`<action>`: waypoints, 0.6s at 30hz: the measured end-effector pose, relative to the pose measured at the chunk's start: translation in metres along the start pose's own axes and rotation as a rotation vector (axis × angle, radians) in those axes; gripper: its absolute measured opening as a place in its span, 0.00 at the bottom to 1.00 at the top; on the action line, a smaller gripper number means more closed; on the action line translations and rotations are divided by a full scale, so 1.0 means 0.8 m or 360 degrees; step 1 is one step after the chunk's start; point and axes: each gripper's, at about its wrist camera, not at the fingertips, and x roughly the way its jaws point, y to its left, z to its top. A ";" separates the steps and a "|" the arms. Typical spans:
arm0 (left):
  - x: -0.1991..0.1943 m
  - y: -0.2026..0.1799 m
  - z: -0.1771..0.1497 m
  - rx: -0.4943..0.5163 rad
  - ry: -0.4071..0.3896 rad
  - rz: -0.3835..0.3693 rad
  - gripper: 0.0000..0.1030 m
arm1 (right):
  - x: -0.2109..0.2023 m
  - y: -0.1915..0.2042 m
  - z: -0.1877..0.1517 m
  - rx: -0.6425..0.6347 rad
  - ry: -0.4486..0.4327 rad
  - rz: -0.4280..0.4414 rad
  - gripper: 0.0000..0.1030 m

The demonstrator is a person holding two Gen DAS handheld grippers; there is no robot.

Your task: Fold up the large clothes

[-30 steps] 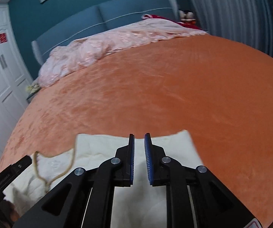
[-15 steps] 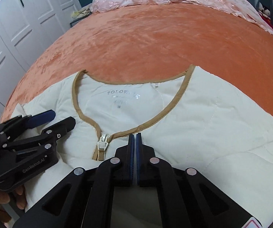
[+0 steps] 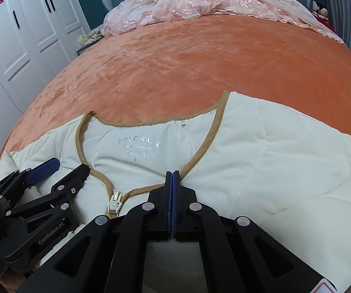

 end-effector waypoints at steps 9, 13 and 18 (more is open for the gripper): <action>0.007 -0.001 0.000 -0.0010 -0.0050 0.0024 0.58 | 0.004 0.011 -0.002 -0.0061 -0.0048 -0.0085 0.00; 0.011 0.001 0.001 -0.0033 -0.0064 0.0027 0.60 | 0.006 0.013 -0.002 -0.0075 -0.0065 -0.0109 0.00; 0.009 0.010 0.007 -0.0104 -0.0067 0.0019 0.61 | 0.002 0.011 0.000 -0.0061 -0.0081 -0.0099 0.00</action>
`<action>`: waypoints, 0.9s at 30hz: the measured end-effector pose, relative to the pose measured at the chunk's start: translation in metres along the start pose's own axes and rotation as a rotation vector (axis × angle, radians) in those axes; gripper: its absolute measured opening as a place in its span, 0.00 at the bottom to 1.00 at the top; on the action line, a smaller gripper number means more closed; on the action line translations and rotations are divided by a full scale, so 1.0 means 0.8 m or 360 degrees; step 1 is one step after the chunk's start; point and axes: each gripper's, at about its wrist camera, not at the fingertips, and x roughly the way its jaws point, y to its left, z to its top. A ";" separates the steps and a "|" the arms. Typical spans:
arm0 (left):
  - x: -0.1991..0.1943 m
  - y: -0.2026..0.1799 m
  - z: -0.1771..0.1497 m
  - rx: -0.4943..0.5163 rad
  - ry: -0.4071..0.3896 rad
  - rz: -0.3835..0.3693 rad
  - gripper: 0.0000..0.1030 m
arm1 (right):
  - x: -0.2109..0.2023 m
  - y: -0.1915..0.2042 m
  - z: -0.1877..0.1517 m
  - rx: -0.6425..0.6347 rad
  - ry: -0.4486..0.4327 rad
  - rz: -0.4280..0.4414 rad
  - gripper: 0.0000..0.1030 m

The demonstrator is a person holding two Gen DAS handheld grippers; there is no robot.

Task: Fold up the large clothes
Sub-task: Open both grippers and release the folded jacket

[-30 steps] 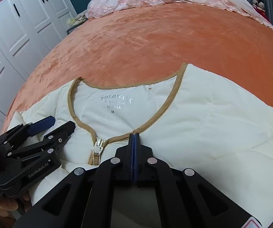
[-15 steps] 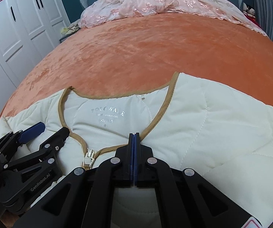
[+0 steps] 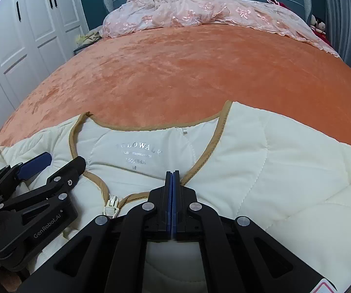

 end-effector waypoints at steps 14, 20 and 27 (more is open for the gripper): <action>-0.258 0.107 -0.056 -0.0188 -0.0060 -0.0142 0.88 | -0.290 -0.093 -0.107 0.0280 -0.0253 -0.0010 0.65; -0.340 0.191 -0.212 -0.0402 0.0229 -0.0122 0.91 | -0.416 -0.157 -0.266 0.0288 -0.0035 -0.0166 0.73; -0.373 0.226 -0.338 -0.0719 0.0442 -0.0234 0.91 | -0.445 -0.203 -0.393 0.0647 0.0207 -0.0034 0.74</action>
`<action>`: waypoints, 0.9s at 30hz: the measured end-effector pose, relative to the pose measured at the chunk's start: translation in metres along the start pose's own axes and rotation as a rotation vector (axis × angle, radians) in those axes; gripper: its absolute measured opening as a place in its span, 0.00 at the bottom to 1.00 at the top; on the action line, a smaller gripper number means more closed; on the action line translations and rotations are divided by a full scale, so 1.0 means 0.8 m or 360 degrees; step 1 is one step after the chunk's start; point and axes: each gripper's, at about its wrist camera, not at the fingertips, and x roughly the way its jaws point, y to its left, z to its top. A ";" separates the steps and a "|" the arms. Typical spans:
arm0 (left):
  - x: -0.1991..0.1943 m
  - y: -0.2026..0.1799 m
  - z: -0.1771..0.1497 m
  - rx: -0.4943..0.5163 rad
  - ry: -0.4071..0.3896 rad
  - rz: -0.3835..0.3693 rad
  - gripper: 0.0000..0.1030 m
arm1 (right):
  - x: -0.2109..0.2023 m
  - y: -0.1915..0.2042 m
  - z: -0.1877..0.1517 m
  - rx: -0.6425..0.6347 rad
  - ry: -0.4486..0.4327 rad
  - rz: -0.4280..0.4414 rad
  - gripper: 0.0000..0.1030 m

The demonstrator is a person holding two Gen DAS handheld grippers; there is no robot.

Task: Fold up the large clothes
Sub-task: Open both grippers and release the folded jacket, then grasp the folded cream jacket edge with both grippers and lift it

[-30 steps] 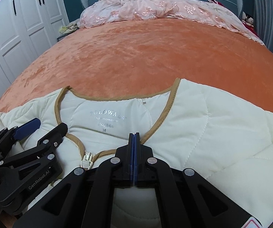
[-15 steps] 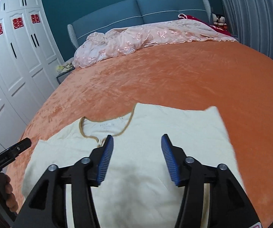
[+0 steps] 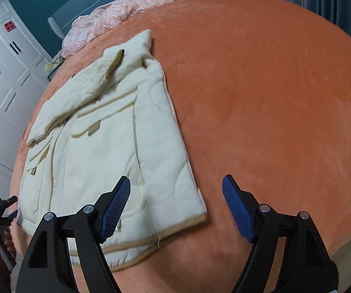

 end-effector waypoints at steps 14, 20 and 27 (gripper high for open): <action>-0.006 -0.045 -0.029 -0.0002 0.0042 -0.0095 0.18 | 0.016 0.001 -0.013 0.0346 0.0022 0.0236 0.08; -0.077 -0.065 -0.043 0.0177 -0.0058 -0.0145 0.11 | -0.046 0.025 -0.019 0.0070 -0.0017 0.0269 0.05; -0.172 -0.063 -0.123 0.0479 0.0073 -0.0112 0.09 | -0.142 0.026 -0.077 -0.0419 0.0194 0.0192 0.05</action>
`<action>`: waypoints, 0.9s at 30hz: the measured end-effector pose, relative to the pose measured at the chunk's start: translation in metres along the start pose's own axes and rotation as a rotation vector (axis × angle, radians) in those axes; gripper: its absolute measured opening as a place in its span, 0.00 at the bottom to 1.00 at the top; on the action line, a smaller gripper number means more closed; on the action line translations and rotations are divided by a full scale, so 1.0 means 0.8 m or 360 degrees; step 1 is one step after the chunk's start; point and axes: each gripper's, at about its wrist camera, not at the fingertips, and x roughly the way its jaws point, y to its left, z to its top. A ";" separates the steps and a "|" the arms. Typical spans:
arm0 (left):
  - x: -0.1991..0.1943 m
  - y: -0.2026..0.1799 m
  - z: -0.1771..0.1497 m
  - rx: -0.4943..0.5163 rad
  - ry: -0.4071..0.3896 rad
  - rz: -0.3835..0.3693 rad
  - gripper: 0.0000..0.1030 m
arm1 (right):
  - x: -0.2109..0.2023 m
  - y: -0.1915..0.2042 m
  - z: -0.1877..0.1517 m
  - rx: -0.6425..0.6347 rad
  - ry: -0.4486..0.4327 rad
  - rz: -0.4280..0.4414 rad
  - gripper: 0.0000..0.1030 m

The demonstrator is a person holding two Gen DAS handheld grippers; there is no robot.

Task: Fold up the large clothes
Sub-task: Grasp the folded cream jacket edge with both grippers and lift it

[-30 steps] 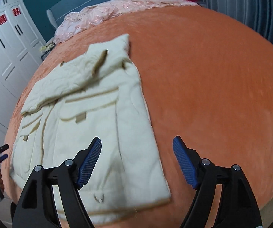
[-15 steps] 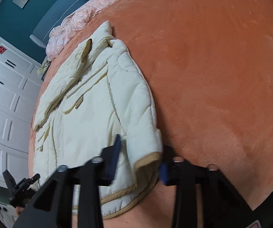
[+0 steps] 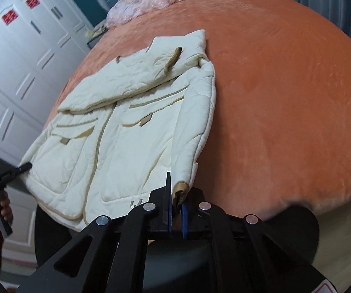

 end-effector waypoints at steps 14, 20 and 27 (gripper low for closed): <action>-0.145 0.000 -0.081 -0.0148 -0.0066 -0.0060 0.09 | -0.129 0.003 -0.049 -0.0028 0.0005 0.0104 0.05; -0.142 0.011 -0.002 -0.0210 -0.0398 -0.0038 0.08 | -0.114 -0.007 0.038 0.0066 -0.0414 0.0135 0.05; -0.075 -0.005 0.069 -0.0151 -0.0552 0.0135 0.09 | -0.046 -0.021 0.104 0.0227 -0.0622 0.0063 0.05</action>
